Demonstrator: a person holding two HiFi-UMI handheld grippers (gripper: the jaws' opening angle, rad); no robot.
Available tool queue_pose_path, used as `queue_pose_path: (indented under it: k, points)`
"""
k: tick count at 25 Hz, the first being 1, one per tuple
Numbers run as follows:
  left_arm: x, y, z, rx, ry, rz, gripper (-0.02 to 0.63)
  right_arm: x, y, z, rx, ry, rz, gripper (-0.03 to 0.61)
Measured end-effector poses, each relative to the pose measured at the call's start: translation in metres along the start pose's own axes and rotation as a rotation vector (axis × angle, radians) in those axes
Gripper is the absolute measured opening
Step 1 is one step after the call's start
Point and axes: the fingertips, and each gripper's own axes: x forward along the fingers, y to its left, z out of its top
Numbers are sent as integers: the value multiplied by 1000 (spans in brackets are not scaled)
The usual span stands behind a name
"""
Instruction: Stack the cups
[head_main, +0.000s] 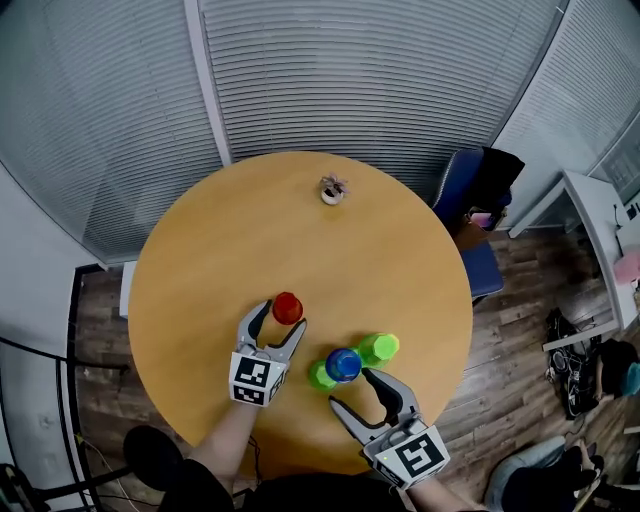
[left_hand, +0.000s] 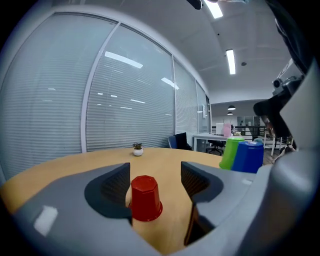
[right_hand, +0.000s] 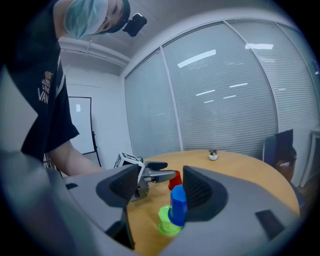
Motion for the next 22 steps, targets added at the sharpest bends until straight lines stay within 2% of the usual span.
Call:
queue_pose_path:
  k: [12, 17, 19, 20, 22]
  points:
    - [34, 18, -45, -49, 94, 27, 319, -7, -5, -19, 27, 46, -40, 272]
    - [46, 20, -56, -9, 146, 18, 319, -3, -9, -14, 26, 56, -48, 273]
    - [46, 21, -60, 10, 167, 20, 296, -4, -8, -13, 26, 63, -45, 273]
    - [44, 21, -60, 11, 170, 18, 248, -4, -7, -11, 22, 63, -49, 272]
    - [41, 18, -58, -1, 166, 6, 247, -6, -6, -10, 13, 66, -58, 273]
